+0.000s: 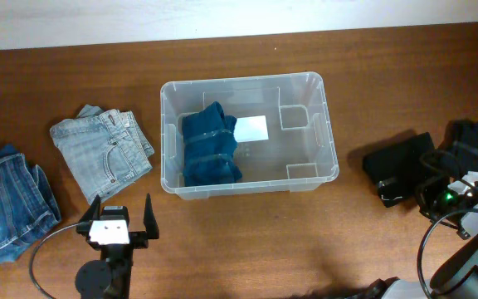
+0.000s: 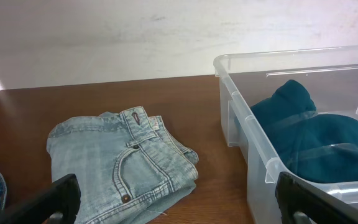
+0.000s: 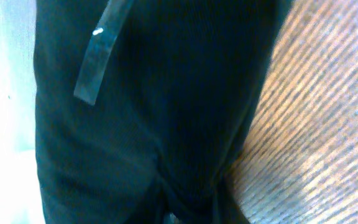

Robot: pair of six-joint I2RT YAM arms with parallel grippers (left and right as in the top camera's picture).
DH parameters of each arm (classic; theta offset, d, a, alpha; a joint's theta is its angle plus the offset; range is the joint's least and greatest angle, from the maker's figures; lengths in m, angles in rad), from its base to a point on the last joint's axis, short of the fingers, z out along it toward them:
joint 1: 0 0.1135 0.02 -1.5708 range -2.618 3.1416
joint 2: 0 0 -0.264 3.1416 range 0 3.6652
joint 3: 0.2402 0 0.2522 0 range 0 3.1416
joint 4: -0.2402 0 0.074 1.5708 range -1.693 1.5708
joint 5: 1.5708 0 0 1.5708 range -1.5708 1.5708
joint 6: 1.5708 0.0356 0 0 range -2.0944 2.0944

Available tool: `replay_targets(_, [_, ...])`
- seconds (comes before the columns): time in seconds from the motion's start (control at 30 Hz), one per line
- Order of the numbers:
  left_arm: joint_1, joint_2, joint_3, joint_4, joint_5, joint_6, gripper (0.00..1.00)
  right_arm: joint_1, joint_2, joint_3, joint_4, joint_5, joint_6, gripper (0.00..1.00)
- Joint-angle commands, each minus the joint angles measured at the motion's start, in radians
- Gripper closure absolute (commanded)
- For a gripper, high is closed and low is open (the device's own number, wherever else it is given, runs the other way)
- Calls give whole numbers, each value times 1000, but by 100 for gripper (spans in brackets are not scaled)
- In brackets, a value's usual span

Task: Pack container
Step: 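Grasp the black rolled garment with the right gripper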

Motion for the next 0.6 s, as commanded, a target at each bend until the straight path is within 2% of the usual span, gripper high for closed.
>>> replay_targets(0.0, [4, -7, -10, 2, -5, 16, 0, 3, 17, -12, 8, 15, -30, 96])
replay_targets(0.27, [4, -7, -11, 2, -4, 16, 0, 3, -2, 72, -5, -341, -41, 96])
replay_targets(0.57, [4, -7, -10, 2, -4, 15, 0, 17, -182, 286, -286, -338, -126, 96])
